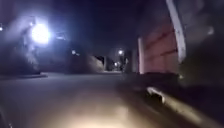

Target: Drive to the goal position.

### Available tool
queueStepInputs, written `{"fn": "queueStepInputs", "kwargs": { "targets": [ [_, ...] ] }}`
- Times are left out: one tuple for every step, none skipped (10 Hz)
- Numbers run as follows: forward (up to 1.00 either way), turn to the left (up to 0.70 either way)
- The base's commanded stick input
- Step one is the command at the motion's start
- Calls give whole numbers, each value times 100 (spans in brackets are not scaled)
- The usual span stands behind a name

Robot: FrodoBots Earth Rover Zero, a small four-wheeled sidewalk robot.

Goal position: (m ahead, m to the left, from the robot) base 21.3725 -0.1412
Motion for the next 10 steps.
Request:
{"fn": "queueStepInputs", "kwargs": {
  "targets": [
    [70,2],
    [70,2],
    [70,2],
    [70,2],
    [70,2],
    [70,2],
    [70,2],
    [70,2],
    [70,2],
    [70,2]
  ]
}}
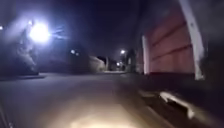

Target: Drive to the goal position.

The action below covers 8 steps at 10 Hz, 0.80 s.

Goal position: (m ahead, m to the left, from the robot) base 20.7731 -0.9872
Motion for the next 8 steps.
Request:
{"fn": "queueStepInputs", "kwargs": {
  "targets": [
    [70,2],
    [70,2],
    [70,-22],
    [70,-33],
    [70,-33],
    [70,-33],
    [70,-33],
    [70,-33]
  ]
}}
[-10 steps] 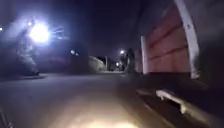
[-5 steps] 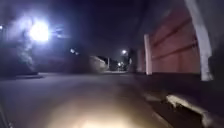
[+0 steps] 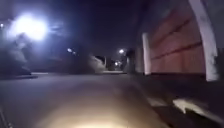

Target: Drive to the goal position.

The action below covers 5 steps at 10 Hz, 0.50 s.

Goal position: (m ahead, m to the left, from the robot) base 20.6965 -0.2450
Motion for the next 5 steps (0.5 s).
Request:
{"fn": "queueStepInputs", "kwargs": {
  "targets": [
    [70,-23],
    [70,-7],
    [70,2],
    [70,2],
    [70,2]
  ]
}}
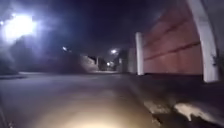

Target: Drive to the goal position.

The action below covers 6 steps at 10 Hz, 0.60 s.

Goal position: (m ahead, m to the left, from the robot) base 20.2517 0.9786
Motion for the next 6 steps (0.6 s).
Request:
{"fn": "queueStepInputs", "kwargs": {
  "targets": [
    [70,2],
    [70,2],
    [70,2],
    [70,2],
    [70,2],
    [70,2]
  ]
}}
